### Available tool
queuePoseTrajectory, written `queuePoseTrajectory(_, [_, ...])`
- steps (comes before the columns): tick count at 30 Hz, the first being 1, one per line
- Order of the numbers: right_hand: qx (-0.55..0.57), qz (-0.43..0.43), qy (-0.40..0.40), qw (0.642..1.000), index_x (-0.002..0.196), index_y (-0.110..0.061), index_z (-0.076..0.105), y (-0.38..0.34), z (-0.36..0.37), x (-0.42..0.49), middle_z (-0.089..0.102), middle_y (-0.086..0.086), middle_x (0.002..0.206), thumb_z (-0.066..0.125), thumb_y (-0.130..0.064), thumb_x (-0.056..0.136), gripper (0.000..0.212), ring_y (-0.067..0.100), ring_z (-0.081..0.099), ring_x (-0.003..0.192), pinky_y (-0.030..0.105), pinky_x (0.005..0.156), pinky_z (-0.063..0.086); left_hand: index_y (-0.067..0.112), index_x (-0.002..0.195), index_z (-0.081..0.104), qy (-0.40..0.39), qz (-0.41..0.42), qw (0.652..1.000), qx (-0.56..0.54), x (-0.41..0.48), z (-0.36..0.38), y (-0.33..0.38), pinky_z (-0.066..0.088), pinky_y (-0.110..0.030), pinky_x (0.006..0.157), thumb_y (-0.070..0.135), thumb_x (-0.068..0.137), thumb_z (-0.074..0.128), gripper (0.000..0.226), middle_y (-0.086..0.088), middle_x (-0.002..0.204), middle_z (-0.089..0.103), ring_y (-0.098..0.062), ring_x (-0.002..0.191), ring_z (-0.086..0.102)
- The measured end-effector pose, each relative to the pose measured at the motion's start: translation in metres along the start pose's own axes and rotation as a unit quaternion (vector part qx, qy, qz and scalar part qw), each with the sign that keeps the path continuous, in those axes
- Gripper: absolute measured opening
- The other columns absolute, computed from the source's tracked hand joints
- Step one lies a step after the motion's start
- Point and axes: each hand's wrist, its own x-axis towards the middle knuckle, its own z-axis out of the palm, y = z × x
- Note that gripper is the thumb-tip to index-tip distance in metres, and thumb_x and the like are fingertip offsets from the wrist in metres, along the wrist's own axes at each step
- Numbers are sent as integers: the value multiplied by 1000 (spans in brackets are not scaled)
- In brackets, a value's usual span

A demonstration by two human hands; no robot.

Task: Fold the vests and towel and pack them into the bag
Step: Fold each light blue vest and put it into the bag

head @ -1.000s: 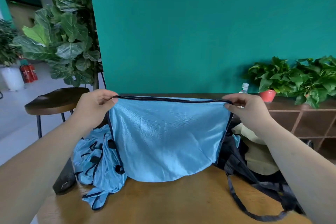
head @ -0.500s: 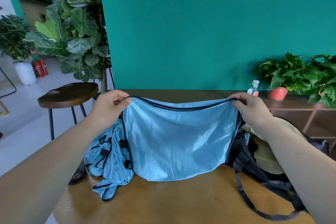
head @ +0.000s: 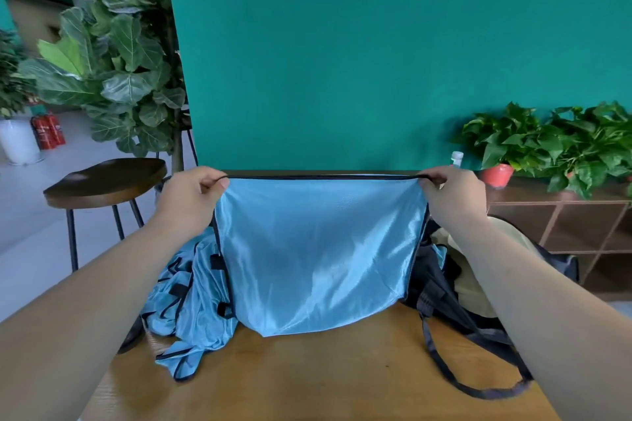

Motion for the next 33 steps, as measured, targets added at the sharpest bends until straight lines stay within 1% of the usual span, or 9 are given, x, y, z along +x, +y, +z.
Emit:
queuePoseTrajectory(2, [-11,-8,25,1000,109,-24,80,-7,-4,2,77,-1,101,67,-25,98,17,26,70,90,33,83,52,22,110,77,25,2,1000,19,6,-3,7,52,-36,87,30,103,66,16,4,102,72,-18,95,65])
queuePoseTrajectory(6, [32,9,62,998,110,-29,76,-32,-21,12,71,4,84,66,-33,98,16,21,64,64,32,63,52,24,111,74,97,-2,993,67,24,-17,37,43,-33,69,39,105,57,23,-3,93,72,-22,80,60])
queuePoseTrajectory(11, [318,75,97,940,112,-24,66,-91,-55,29,78,5,76,59,-24,104,11,18,64,51,32,54,51,23,107,70,235,54,970,-21,47,-56,106,55,-38,79,40,104,49,27,5,68,62,-19,70,62])
queuePoseTrajectory(16, [512,35,106,851,116,-20,58,-143,-97,31,81,5,92,51,-18,109,9,24,75,71,28,58,53,16,113,66,294,103,934,-175,65,-84,151,60,-41,64,38,106,50,28,8,80,74,-13,55,68])
queuePoseTrajectory(20, [540,-4,141,830,118,-16,58,-156,-104,34,81,8,92,50,-15,109,12,25,76,74,31,62,57,19,112,67,322,125,920,-186,76,-96,160,61,-44,64,42,105,51,29,10,82,76,-15,60,69])
queuePoseTrajectory(23, [534,-10,154,831,115,-14,59,-156,-97,40,80,9,90,51,-13,108,11,25,76,74,31,62,59,20,112,68,330,123,926,-135,78,-95,153,56,-26,78,43,105,50,29,14,71,71,-7,74,69])
queuePoseTrajectory(26, [500,22,125,856,110,-16,58,-147,-81,50,80,8,88,52,-11,108,8,25,78,77,33,67,63,20,111,67,282,76,955,-60,81,-85,138,49,-21,72,38,107,52,24,15,66,67,-7,73,67])
queuePoseTrajectory(31, [410,112,4,905,104,-17,60,-108,-36,76,80,12,101,56,-8,107,10,21,79,88,34,82,65,11,113,66,-15,-114,984,-140,104,-54,85,63,-55,87,20,106,62,12,-7,89,78,-29,84,79])
queuePoseTrajectory(33, [403,112,0,909,103,-16,58,-100,-28,86,79,13,103,53,-6,107,12,18,79,89,34,85,63,12,112,66,-55,-121,979,-154,106,-46,78,59,-58,94,20,105,64,11,-9,97,79,-28,91,78])
